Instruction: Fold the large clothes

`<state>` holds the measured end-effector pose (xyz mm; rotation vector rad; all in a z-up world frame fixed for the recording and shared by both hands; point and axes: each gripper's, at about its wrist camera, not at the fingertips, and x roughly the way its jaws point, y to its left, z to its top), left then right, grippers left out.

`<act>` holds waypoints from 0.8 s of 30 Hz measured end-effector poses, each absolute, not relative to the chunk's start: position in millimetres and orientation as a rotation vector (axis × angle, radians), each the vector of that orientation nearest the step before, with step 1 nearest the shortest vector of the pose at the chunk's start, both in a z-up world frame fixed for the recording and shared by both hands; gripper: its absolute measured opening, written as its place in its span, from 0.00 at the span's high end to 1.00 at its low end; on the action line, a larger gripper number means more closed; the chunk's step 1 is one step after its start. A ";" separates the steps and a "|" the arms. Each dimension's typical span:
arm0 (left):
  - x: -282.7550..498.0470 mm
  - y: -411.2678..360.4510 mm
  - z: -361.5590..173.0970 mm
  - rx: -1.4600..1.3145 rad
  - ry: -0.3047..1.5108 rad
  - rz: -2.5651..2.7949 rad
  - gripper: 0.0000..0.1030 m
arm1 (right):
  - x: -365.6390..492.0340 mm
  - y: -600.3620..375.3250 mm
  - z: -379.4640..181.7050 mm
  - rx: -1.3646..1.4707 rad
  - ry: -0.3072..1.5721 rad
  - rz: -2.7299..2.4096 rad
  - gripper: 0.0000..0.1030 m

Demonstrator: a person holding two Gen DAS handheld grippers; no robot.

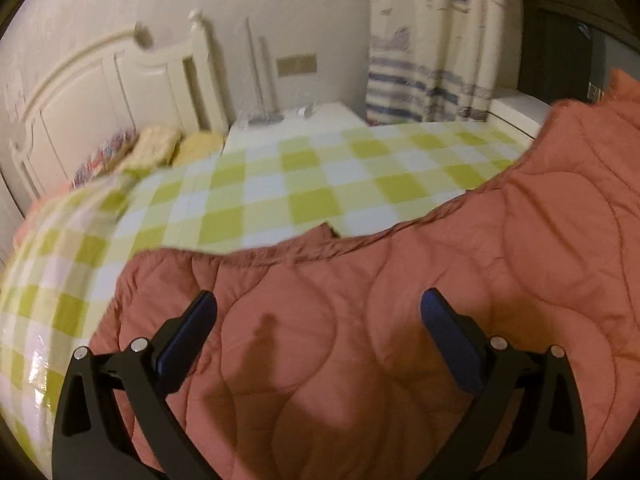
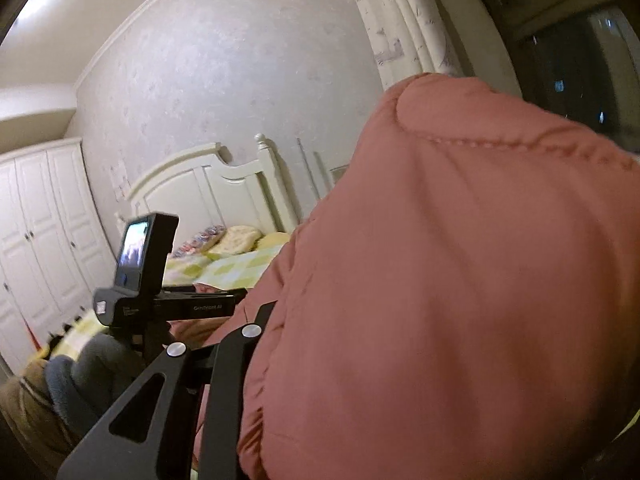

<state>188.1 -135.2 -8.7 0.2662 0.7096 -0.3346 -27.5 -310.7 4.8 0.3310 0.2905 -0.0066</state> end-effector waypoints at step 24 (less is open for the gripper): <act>167.6 24.5 -3.2 0.076 0.618 -0.170 0.02 | 21.0 -170.3 38.2 -0.186 0.316 -0.181 0.68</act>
